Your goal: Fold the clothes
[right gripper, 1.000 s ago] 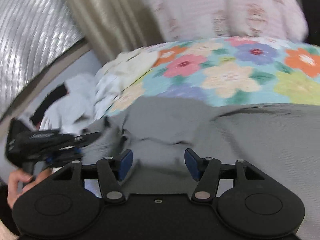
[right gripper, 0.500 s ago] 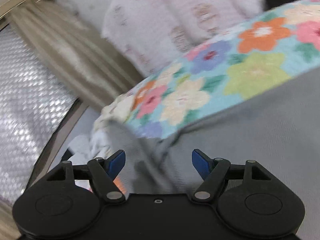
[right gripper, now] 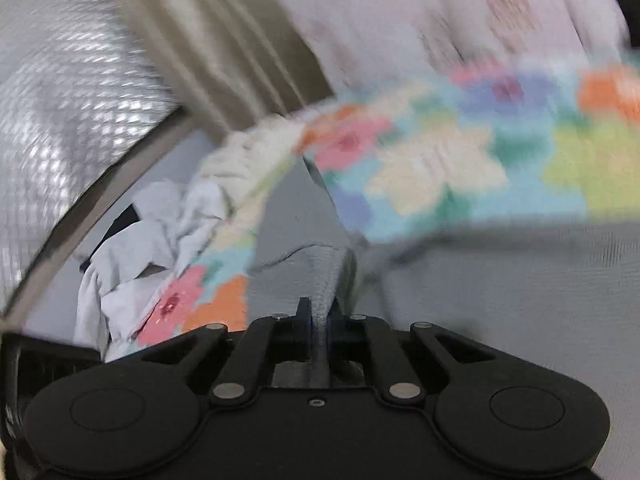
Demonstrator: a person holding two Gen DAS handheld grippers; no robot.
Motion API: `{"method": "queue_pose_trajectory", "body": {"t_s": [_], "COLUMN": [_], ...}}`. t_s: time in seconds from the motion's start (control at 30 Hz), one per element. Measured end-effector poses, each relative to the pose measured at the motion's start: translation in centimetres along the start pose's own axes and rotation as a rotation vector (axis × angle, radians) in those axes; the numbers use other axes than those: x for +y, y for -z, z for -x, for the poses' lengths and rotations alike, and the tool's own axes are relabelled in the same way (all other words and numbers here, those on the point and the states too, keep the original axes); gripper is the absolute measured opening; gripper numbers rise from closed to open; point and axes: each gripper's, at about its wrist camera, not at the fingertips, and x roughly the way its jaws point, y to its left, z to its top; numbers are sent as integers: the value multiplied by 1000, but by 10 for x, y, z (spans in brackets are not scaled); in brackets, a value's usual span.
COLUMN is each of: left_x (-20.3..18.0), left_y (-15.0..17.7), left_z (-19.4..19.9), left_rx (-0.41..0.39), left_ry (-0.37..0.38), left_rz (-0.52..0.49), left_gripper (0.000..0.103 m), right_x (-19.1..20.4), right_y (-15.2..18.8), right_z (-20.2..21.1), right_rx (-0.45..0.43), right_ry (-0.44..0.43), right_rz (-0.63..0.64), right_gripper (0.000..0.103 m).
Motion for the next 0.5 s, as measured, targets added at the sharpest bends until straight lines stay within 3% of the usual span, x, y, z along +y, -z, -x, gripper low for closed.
{"method": "queue_pose_trajectory", "body": {"t_s": [0.07,0.13,0.2,0.27,0.33,0.43,0.47,0.5], "left_x": [-11,-21,-28,-30,-23,-13,-13,-13], "left_y": [-7,-9,-9,-6,-2,3,4,4], "left_z": [9,15,16,8,-1,-8,-6,-4], "left_rx": [-34,-53,-59,-40,-25,-12,-14,-17], "left_ry": [52,72,85,20,-84,-214,-213,-212], "left_rz": [-13,-37,-73,-97,-101,-116,-114,-112], "left_gripper": [24,37,50,54,54,54,54,54], "right_x": [7,-1,-22,-44,-63,-83,-88,-92], "right_y": [-6,-5,0,6,10,10,8,6], "right_z": [23,48,59,66,59,48,47,45], "right_rx": [-27,-60,-30,19,81,103,90,76], "right_ry": [57,155,263,364,400,386,350,302], "right_rz": [5,-28,-107,-185,-222,-326,-361,-391], "right_gripper": [9,9,9,9,11,25,45,56]}}
